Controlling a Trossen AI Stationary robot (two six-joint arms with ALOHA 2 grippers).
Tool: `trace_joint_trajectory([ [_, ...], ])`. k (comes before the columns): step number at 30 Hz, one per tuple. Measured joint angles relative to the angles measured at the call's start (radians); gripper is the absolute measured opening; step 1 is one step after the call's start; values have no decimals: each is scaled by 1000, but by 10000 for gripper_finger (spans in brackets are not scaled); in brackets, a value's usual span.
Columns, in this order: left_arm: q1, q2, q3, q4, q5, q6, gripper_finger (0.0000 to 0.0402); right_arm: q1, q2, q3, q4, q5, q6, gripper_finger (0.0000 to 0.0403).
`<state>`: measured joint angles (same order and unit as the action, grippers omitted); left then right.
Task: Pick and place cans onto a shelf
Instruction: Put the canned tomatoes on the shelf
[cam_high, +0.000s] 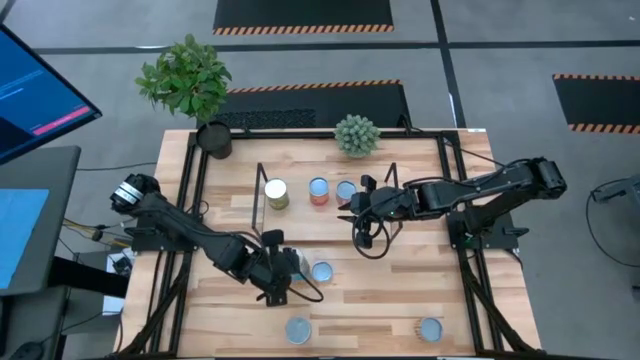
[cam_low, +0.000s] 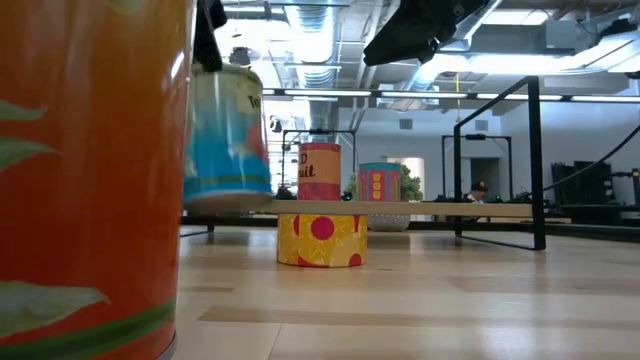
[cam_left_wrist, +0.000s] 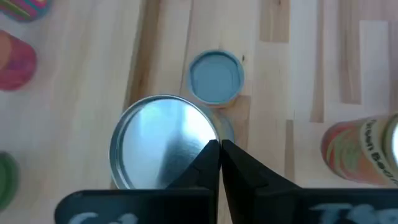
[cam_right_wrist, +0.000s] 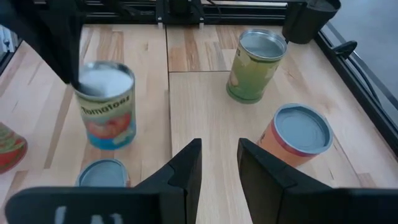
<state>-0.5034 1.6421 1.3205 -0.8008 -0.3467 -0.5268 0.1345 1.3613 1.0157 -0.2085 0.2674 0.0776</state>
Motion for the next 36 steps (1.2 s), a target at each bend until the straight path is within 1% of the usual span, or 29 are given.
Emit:
trace_joint_trajectory([
  [3,0,0,52,-59,-45,1,0,0,0,0,0,0,0,127],
  [6,8,-1,78,-158,-102,-12,0,0,0,0,0,0,0,127],
  [11,56,-1,84,-244,-114,-36,0,0,0,0,1,0,0,127],
  [16,114,-2,84,-288,-143,-35,0,0,0,0,1,0,0,127],
  [20,151,-2,84,-347,-108,-35,0,0,0,0,0,0,0,127],
  [24,169,-2,84,-368,-86,-31,0,-6,0,0,0,0,0,127],
  [36,187,-3,84,-371,-59,-32,0,-20,0,0,0,-1,0,127],
])
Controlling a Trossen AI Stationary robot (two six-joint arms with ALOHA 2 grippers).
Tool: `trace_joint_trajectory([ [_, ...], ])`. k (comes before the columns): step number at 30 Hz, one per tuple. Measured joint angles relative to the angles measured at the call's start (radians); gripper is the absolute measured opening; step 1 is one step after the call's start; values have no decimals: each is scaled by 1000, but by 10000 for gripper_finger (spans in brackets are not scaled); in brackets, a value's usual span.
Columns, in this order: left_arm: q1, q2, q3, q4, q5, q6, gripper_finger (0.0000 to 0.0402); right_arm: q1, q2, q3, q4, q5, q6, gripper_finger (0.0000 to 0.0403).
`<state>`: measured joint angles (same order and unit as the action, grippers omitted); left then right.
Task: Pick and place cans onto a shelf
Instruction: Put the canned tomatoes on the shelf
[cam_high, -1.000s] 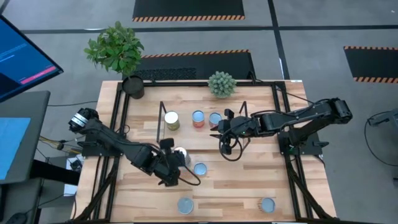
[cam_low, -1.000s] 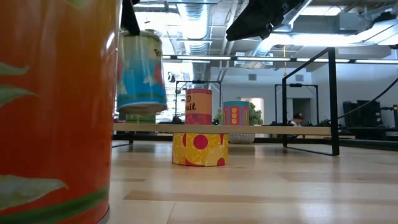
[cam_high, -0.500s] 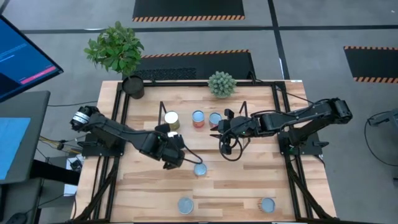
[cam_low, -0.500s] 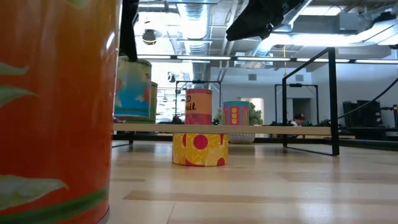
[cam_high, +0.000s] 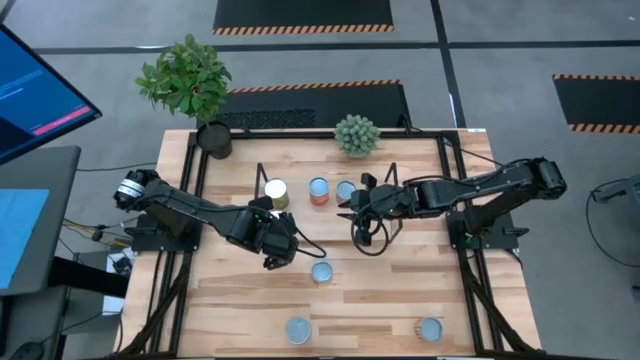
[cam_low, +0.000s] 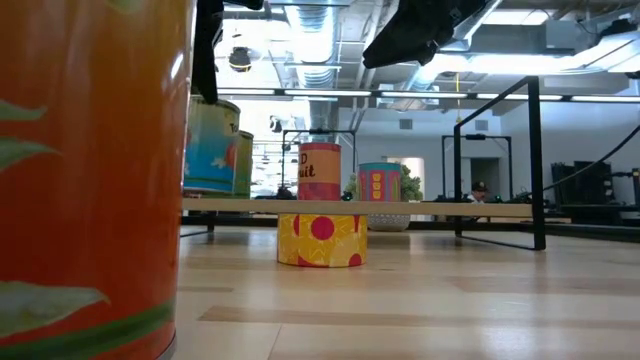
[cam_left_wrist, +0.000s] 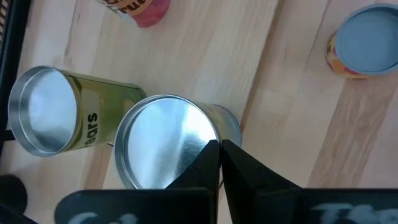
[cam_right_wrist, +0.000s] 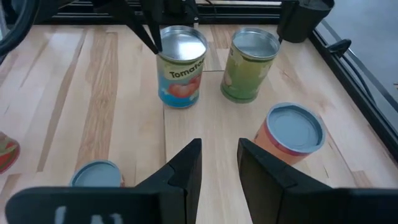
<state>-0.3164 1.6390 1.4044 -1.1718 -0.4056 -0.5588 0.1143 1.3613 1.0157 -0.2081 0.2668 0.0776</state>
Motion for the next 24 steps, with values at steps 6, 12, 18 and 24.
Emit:
trace_joint_trajectory([
  [6,0,0,0,0,-2,-26,5,0,0,0,0,0,0,127],
  [12,0,-1,0,-1,-12,-29,22,0,0,0,0,0,0,127],
  [18,0,-1,0,-26,-22,-41,33,0,0,0,0,0,0,127],
  [24,2,-1,0,-35,-30,-48,34,0,0,0,0,0,0,127],
])
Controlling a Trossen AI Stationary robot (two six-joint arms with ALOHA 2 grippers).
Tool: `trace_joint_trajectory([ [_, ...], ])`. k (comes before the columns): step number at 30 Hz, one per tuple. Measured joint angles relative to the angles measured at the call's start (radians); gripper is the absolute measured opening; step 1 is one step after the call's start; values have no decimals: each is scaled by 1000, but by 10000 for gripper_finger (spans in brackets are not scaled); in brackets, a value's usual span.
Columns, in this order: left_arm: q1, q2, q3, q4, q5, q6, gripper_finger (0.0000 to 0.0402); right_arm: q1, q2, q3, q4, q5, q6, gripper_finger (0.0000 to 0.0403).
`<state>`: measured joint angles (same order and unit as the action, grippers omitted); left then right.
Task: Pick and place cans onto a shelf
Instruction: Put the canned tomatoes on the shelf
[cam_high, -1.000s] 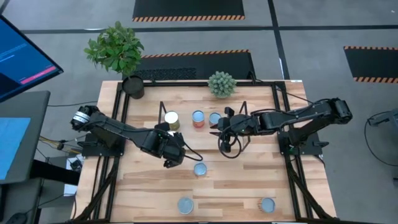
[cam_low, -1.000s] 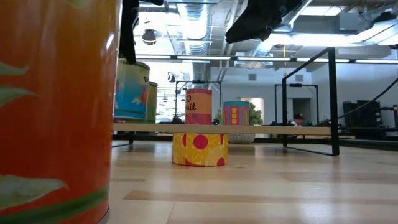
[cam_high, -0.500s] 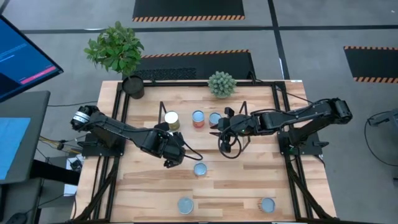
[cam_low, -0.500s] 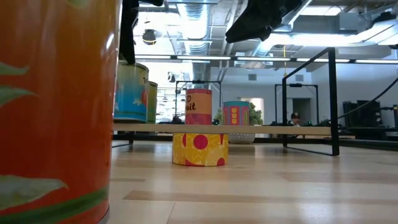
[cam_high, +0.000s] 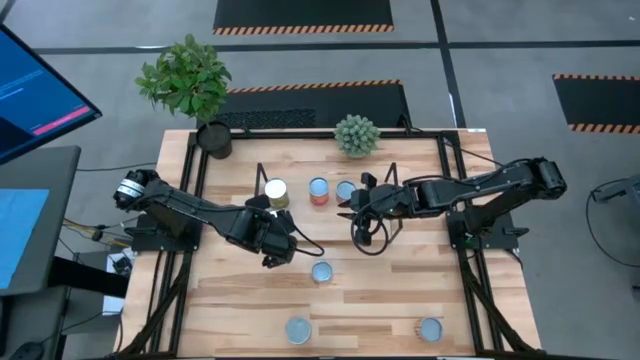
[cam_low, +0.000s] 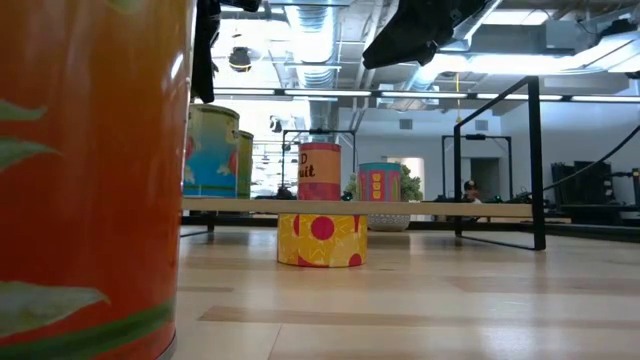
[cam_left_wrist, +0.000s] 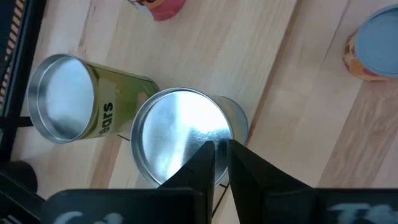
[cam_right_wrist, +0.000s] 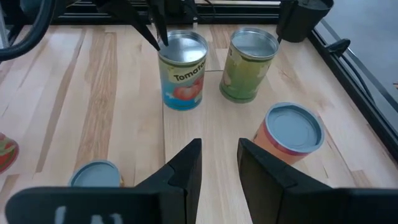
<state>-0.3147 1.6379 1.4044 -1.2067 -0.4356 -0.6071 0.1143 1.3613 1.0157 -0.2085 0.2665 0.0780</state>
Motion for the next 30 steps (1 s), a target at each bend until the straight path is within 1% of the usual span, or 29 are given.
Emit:
trace_joint_trajectory([
  [6,9,0,0,-14,-37,-8,34,0,0,0,0,0,0,127],
  [14,23,0,0,-15,-18,-4,34,1,0,0,0,0,0,127],
  [22,24,0,0,-15,-15,46,34,1,0,0,0,0,0,127],
  [30,24,-3,7,-9,-22,13,34,-3,0,0,0,1,-5,127],
])
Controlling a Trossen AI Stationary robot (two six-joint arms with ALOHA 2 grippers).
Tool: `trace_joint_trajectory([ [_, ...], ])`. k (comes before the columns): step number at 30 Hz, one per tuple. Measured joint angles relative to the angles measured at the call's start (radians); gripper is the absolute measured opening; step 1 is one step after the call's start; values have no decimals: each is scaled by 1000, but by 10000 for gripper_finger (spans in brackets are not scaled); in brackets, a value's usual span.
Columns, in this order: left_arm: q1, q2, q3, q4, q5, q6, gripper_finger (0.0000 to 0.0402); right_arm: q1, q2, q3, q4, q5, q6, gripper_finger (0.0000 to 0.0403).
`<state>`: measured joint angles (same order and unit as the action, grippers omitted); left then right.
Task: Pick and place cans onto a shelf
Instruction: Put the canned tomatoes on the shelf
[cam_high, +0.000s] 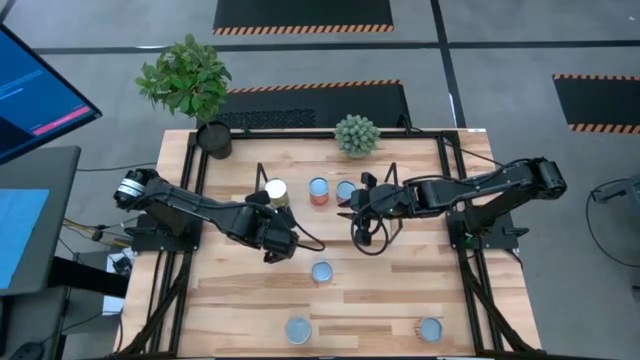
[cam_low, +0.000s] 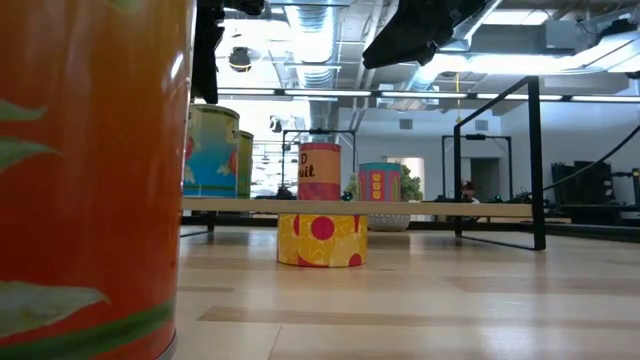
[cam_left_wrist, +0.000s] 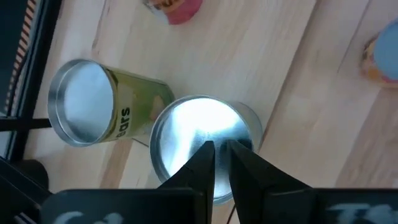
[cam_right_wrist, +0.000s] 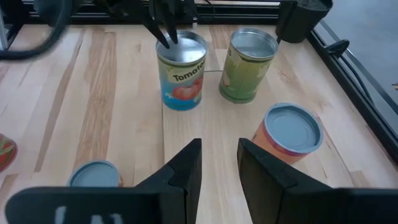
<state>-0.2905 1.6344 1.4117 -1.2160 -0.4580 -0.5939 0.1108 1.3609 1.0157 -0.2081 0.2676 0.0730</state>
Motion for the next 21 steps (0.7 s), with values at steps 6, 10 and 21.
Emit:
trace_joint_trajectory([
  [6,-35,-7,115,29,-17,83,34,-2,0,0,2,0,-1,127],
  [10,-67,-6,123,109,146,149,34,-2,0,0,0,-1,-2,127],
  [21,-106,174,122,57,203,154,34,-2,0,0,5,-1,-6,127],
])
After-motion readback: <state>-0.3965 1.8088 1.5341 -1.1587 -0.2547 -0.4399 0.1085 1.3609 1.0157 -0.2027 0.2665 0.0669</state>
